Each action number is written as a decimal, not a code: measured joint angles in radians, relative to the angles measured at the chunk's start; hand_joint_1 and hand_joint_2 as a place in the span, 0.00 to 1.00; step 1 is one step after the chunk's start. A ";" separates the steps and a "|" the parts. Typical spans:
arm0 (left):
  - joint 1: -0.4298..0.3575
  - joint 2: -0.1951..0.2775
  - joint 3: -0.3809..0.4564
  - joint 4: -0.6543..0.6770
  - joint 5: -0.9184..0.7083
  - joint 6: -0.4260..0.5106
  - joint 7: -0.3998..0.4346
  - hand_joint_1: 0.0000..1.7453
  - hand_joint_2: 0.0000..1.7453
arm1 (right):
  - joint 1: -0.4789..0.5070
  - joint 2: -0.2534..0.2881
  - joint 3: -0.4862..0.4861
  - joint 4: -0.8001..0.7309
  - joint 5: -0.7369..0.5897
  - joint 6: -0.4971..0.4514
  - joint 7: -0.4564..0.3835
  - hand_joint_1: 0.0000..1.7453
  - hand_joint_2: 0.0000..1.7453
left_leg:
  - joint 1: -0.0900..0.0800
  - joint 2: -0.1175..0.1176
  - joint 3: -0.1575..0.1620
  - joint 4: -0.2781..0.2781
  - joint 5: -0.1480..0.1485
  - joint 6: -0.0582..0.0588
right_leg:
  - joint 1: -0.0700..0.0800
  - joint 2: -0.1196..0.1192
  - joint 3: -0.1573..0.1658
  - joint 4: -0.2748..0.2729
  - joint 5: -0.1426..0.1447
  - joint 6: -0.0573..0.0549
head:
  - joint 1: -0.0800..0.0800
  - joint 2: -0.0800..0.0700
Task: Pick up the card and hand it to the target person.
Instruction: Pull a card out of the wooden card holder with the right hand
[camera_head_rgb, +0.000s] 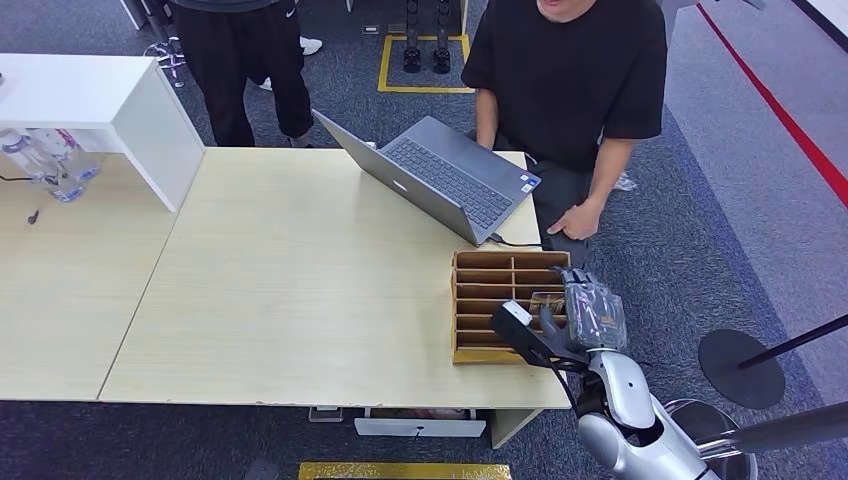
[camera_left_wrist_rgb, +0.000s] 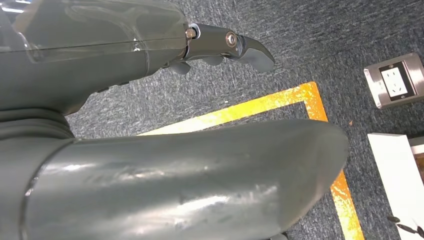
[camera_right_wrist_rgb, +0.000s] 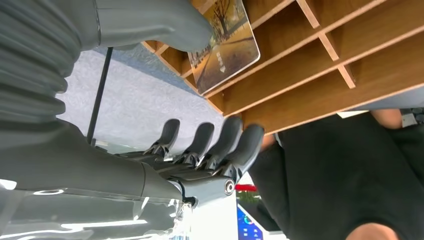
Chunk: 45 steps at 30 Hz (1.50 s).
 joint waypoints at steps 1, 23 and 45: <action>0.000 0.000 0.000 0.000 0.000 0.000 0.000 0.00 0.00 | 0.000 0.000 0.000 0.001 -0.001 0.000 0.000 0.44 1.00 | 0.000 0.000 0.000 0.000 0.000 0.000 | 0.000 0.000 0.000 0.000 0.000 0.000 | 0.000 0.000; 0.000 0.000 0.000 0.000 0.000 0.000 0.000 0.00 0.00 | 0.000 -0.002 0.015 0.004 -0.003 0.015 0.013 0.45 1.00 | 0.000 0.000 0.000 0.000 0.000 0.000 | 0.000 0.000 0.000 0.000 0.000 0.000 | 0.000 0.000; -0.001 0.000 0.000 0.000 0.000 0.000 0.004 0.00 0.00 | -0.011 -0.002 0.043 0.053 -0.031 0.033 0.012 0.59 1.00 | 0.000 0.000 0.000 0.000 0.000 0.000 | 0.000 0.000 0.000 0.000 0.000 0.000 | 0.000 0.000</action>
